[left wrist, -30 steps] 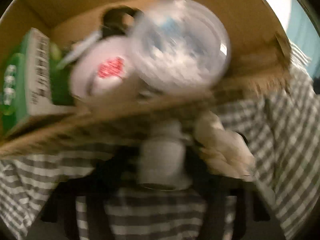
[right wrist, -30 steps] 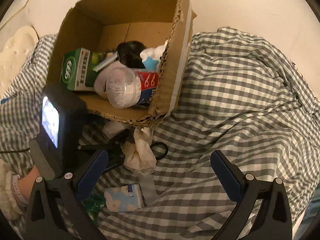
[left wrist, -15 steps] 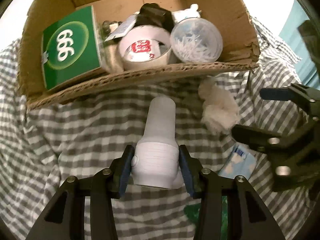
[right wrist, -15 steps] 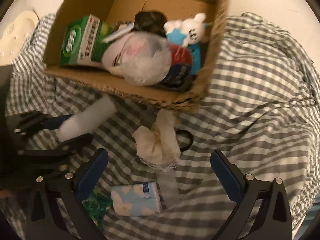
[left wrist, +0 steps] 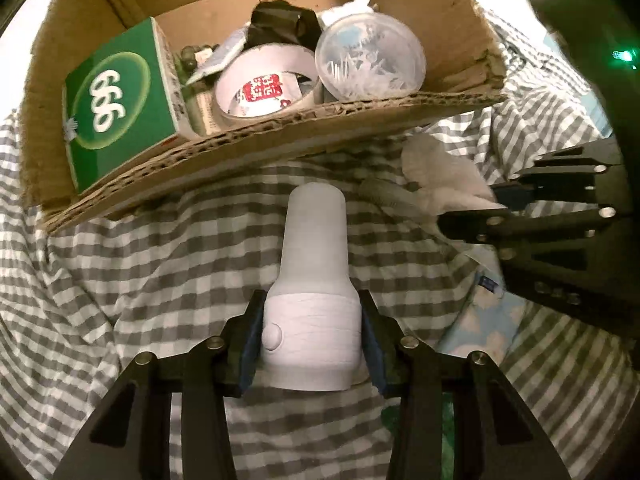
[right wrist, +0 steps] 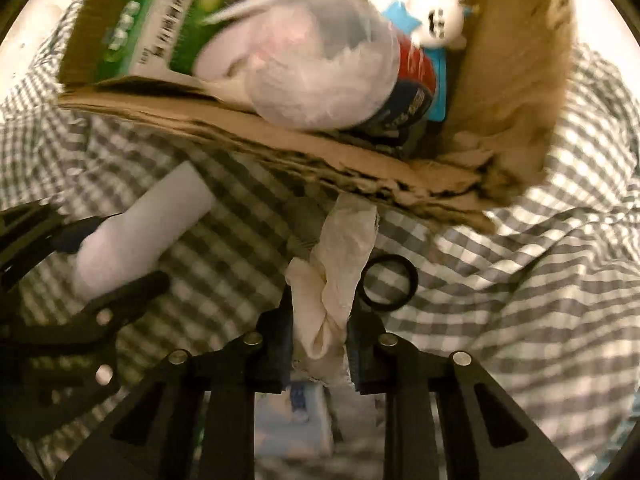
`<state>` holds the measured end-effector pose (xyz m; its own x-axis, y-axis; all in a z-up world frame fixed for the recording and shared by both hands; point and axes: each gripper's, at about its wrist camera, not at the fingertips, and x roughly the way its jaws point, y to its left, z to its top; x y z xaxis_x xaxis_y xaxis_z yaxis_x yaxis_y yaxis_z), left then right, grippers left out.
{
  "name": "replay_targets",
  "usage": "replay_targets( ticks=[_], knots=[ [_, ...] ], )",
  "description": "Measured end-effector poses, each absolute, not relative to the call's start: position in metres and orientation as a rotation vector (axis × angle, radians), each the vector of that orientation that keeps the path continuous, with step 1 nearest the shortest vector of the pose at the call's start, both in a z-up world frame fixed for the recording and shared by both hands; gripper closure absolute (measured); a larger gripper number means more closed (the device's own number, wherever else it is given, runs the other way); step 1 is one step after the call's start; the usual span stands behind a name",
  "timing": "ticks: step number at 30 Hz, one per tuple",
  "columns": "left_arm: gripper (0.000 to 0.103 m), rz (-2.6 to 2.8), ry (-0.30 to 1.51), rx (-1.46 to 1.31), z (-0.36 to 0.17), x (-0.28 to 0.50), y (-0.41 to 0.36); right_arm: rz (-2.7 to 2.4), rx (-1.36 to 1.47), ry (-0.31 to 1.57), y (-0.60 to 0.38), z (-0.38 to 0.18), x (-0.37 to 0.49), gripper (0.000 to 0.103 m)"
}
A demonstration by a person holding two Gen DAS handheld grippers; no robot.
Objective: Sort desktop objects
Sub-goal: 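Carry the roll-on bottle and tissue into the box, open both tools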
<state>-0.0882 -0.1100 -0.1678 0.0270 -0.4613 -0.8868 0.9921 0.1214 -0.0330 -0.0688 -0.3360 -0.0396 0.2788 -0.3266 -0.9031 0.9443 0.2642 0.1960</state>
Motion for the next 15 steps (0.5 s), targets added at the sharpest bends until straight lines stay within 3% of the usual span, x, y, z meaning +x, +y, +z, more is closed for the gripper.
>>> replay_targets(
  ticks=[10, 15],
  knots=[
    [0.058, -1.335, 0.859, 0.615, -0.111, -0.064, -0.060, -1.045, 0.792, 0.733, -0.280, 0.046, -0.083, 0.082],
    [0.058, -1.350, 0.829, 0.507, -0.082, -0.062, -0.082, -1.072, 0.731, 0.626, -0.271, 0.094, -0.086, 0.082]
  ],
)
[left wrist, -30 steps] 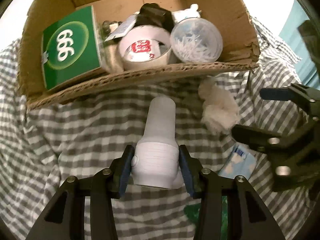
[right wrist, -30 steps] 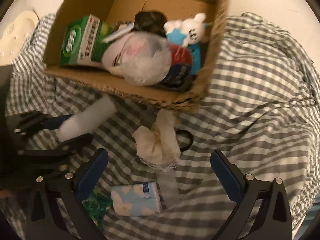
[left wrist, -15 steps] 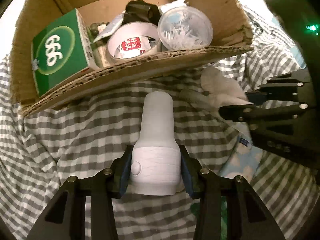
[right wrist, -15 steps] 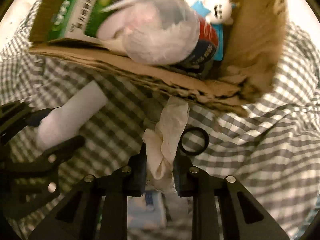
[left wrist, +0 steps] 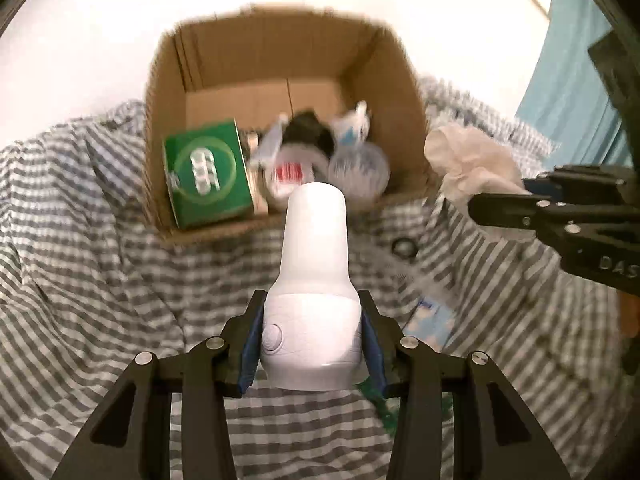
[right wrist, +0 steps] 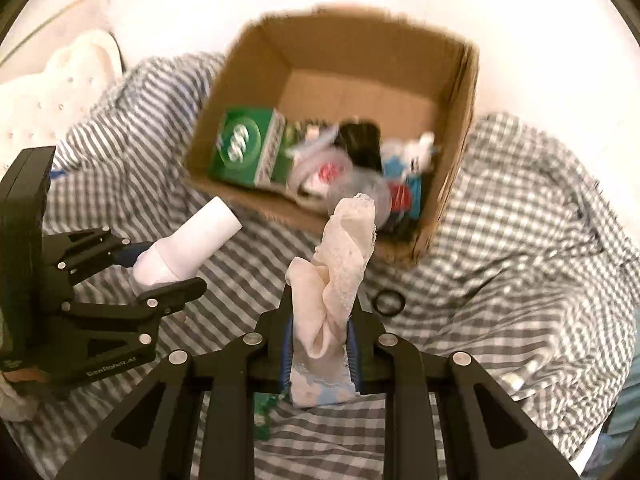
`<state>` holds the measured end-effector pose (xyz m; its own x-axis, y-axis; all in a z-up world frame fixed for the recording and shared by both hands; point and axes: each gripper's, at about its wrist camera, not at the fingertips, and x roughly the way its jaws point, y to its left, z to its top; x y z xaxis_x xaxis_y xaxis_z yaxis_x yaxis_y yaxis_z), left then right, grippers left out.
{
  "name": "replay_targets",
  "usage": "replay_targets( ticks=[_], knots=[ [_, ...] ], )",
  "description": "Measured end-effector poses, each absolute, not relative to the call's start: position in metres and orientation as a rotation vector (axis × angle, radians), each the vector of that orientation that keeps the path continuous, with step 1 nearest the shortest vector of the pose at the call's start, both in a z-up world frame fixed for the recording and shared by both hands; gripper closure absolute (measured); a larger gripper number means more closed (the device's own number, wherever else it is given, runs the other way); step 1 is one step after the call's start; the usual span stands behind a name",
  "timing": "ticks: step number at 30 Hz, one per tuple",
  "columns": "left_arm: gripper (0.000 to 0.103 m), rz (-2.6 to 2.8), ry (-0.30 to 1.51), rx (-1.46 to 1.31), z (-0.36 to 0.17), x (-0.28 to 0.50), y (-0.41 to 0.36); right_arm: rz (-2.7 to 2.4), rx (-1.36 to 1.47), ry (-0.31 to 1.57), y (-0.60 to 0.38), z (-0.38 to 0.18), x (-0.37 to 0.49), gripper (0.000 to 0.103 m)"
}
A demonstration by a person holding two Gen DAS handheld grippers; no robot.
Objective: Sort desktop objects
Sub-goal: 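Carry the roll-on bottle and tissue into the box, open both tools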
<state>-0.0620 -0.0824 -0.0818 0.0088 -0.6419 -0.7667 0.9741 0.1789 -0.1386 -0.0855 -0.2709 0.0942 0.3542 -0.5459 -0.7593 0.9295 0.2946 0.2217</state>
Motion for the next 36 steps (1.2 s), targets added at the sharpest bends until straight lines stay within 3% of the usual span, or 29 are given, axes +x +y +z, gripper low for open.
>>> replay_targets(
  ticks=[10, 23, 24, 25, 26, 27, 29, 30, 36],
  knots=[
    [0.058, -1.327, 0.700, 0.393, -0.024, -0.028, -0.115, -1.099, 0.665, 0.553, -0.295, 0.124, -0.094, 0.082],
    [0.058, -1.210, 0.717, 0.341, -0.052, 0.020, -0.209, -1.105, 0.594, 0.551, -0.404, 0.104, -0.093, 0.082],
    [0.058, -1.194, 0.712, 0.340, -0.052, 0.023, -0.213, -1.111, 0.574, 0.534, -0.407, 0.106, -0.091, 0.079],
    [0.057, -1.183, 0.713, 0.342, -0.052, 0.026, -0.218, -1.114, 0.552, 0.514, -0.409, 0.109, -0.090, 0.064],
    [0.053, -1.179, 0.715, 0.337, -0.050, 0.027, -0.220, -1.127, 0.532, 0.499, -0.409, 0.112, -0.089, 0.043],
    [0.037, -1.173, 0.713, 0.325, -0.048, 0.030, -0.221, -1.153, 0.509, 0.483, -0.408, 0.115, -0.089, 0.036],
    [0.014, -1.123, 0.685, 0.293, -0.041, 0.032, -0.215, -1.182, 0.475, 0.441, -0.403, 0.122, -0.093, 0.034],
    [0.009, -1.099, 0.672, 0.279, -0.039, 0.032, -0.212, -1.179, 0.477, 0.423, -0.401, 0.126, -0.096, 0.034],
    [0.009, -1.046, 0.676, 0.283, -0.018, 0.028, -0.183, -1.210, 0.543, 0.322, -0.383, 0.153, -0.126, 0.034]
  ],
)
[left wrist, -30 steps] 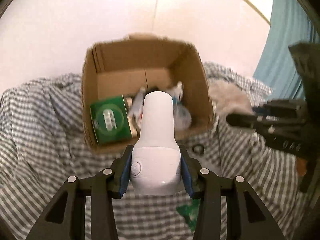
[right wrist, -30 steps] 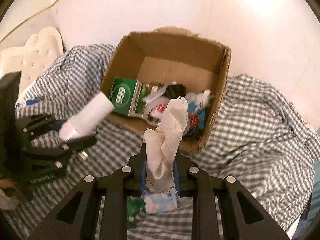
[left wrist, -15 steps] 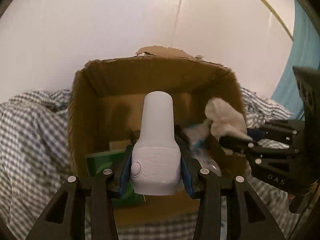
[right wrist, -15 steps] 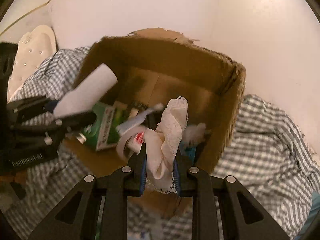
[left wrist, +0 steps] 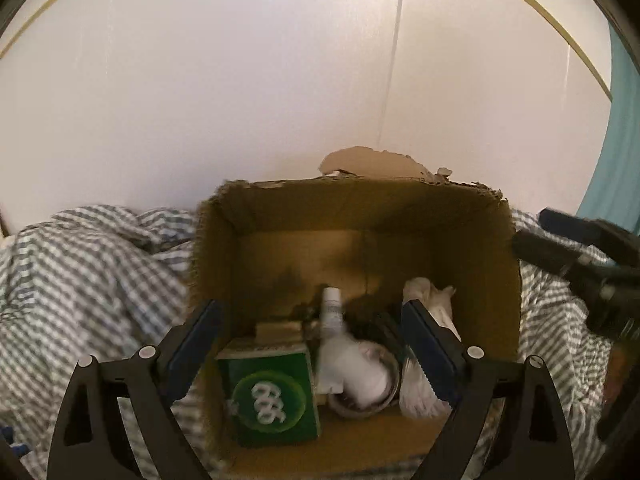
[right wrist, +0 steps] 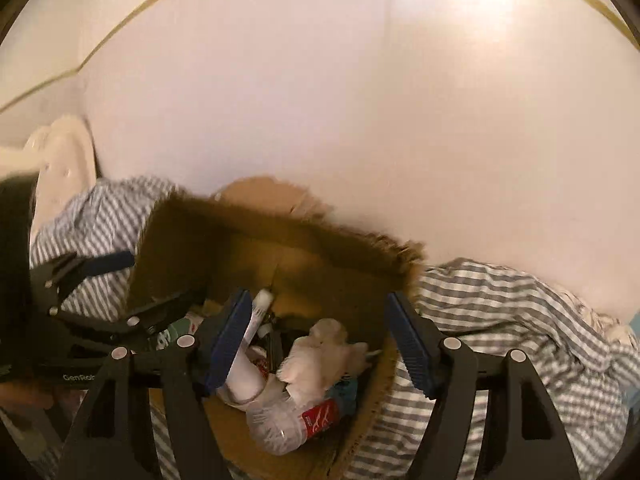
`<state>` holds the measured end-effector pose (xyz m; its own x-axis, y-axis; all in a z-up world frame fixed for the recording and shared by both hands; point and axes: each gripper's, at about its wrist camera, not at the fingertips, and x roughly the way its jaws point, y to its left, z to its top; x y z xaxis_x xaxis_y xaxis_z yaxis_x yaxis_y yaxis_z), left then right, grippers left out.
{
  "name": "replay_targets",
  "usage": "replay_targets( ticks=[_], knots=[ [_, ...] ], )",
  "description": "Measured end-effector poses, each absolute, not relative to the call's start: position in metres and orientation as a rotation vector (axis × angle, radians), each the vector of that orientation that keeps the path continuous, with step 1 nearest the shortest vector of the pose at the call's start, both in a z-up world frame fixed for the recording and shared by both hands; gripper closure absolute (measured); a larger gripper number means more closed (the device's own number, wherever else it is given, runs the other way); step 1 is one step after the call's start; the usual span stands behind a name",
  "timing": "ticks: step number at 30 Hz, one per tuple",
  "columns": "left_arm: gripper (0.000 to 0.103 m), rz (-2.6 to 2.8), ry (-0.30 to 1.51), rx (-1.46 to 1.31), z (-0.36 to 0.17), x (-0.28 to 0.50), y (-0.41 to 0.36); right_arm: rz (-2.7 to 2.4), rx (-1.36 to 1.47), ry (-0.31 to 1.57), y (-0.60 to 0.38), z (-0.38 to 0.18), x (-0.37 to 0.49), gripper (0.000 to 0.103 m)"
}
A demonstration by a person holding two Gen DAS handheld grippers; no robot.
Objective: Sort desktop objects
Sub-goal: 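Carry the roll-on bottle and tissue into the box, open both tools, then grasp the green sachet with the left tool while the right tool grasps the cloud-print tissue pack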
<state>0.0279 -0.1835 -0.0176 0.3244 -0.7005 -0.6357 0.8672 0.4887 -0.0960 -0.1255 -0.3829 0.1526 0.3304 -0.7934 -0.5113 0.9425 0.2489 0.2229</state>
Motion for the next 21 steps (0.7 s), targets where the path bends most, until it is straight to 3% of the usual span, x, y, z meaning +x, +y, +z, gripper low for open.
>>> replay_targets(
  ticks=[9, 16, 21],
  knots=[
    [0.006, -1.055, 0.778, 0.329, -0.020, -0.024, -0.127, -1.150, 0.659, 0.397, -0.305, 0.140, -0.140, 0.034],
    [0.006, -1.140, 0.942, 0.518, -0.090, -0.095, -0.111, -1.085, 0.735, 0.638, -0.258, 0.073, -0.128, 0.034],
    [0.006, -1.225, 0.963, 0.660, -0.131, -0.142, -0.115, -1.052, 0.688, 0.674, -0.259, 0.071, -0.117, 0.034]
  ],
)
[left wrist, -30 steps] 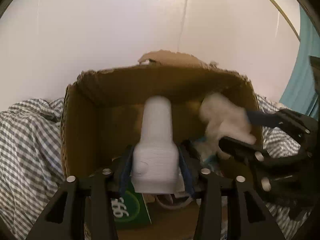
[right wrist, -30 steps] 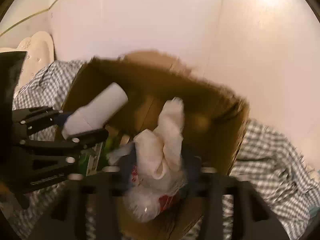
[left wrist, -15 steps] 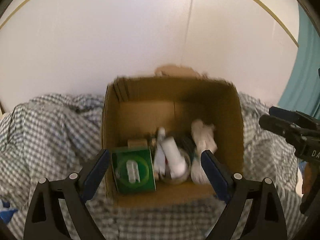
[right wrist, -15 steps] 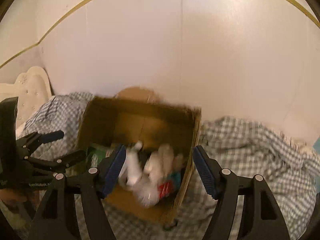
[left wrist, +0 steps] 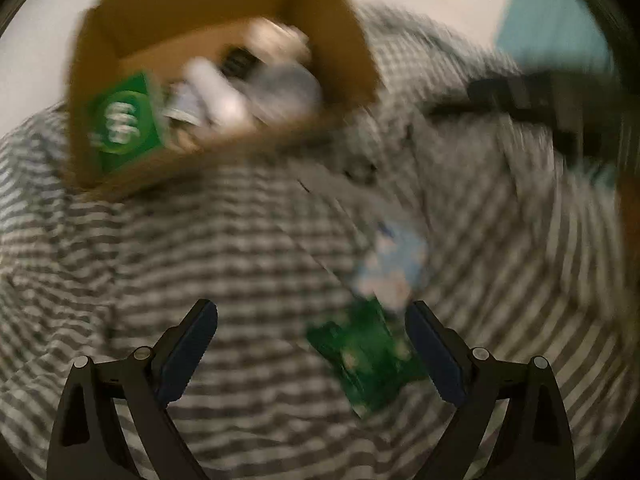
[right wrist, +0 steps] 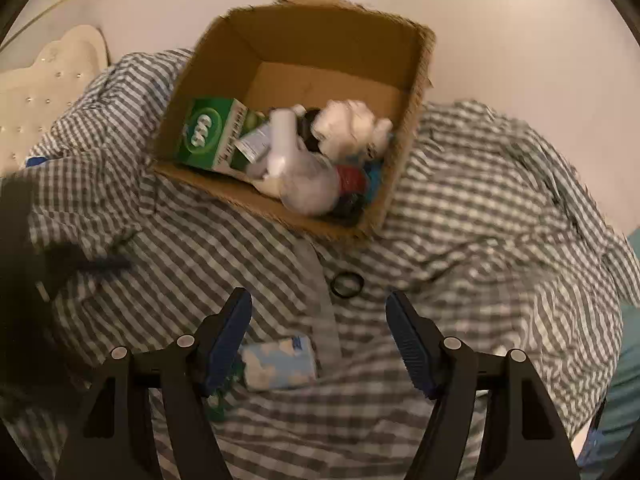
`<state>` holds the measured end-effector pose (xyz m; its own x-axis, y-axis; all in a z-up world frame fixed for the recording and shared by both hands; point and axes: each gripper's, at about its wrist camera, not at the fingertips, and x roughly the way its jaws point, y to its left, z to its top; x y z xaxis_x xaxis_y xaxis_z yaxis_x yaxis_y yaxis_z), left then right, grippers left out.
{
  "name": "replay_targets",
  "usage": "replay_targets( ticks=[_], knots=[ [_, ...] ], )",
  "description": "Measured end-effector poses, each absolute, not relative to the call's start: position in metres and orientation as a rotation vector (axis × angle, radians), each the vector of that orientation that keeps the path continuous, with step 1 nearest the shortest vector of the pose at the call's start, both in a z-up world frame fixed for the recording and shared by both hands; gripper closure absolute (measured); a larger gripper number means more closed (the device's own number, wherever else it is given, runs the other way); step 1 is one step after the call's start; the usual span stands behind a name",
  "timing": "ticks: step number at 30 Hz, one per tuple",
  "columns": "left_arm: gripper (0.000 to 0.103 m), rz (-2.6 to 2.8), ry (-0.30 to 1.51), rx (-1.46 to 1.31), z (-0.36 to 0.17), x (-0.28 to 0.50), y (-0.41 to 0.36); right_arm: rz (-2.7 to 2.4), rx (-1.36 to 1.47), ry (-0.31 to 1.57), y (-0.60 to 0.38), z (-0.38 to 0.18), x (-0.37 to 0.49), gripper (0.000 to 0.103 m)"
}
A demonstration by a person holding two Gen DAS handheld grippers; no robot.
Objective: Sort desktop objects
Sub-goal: 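Grasp the green sachet with the left tool while the right tool grasps the cloud-print tissue pack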
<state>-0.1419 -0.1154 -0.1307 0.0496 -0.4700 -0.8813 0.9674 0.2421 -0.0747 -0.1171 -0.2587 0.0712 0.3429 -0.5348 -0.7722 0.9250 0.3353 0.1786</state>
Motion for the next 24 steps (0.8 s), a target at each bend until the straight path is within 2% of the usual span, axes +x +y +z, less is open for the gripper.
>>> replay_targets(
  ticks=[6, 9, 10, 11, 13, 14, 15, 18, 22, 23, 24],
  knots=[
    [0.006, -1.258, 0.932, 0.860, -0.165, -0.178, -0.135, -1.002, 0.694, 0.690, -0.266, 0.061, -0.105, 0.034],
    [0.008, -1.257, 1.001, 0.885, -0.186, -0.176, -0.144, -0.986, 0.714, 0.710, -0.269, 0.052, -0.104, 0.034],
    [0.013, -1.256, 1.034, 0.876, -0.191, -0.171, -0.145, -0.983, 0.723, 0.716, -0.270, 0.049, -0.104, 0.034],
    [0.026, -1.256, 1.074, 0.865, -0.196, -0.167, -0.145, -0.984, 0.729, 0.723, -0.272, 0.047, -0.104, 0.034],
    [0.033, -1.262, 1.140, 0.826, -0.202, -0.159, -0.143, -0.986, 0.737, 0.734, -0.273, 0.045, -0.106, 0.034],
    [0.053, -1.276, 1.155, 0.796, -0.199, -0.155, -0.141, -0.993, 0.739, 0.734, -0.274, 0.046, -0.108, 0.034],
    [0.067, -1.298, 1.177, 0.768, -0.196, -0.153, -0.140, -0.998, 0.742, 0.732, -0.274, 0.046, -0.110, 0.034],
    [0.073, -1.306, 1.165, 0.717, -0.180, -0.148, -0.131, -0.993, 0.756, 0.732, -0.275, 0.046, -0.115, 0.034],
    [0.074, -1.277, 1.249, 0.680, -0.183, -0.136, -0.123, -0.934, 0.773, 0.774, -0.275, 0.036, -0.106, 0.034],
    [0.071, -1.256, 1.269, 0.683, -0.188, -0.134, -0.122, -0.909, 0.773, 0.799, -0.274, 0.031, -0.100, 0.034],
    [0.061, -1.234, 1.289, 0.672, -0.194, -0.131, -0.120, -0.889, 0.770, 0.826, -0.274, 0.027, -0.094, 0.034]
  ],
)
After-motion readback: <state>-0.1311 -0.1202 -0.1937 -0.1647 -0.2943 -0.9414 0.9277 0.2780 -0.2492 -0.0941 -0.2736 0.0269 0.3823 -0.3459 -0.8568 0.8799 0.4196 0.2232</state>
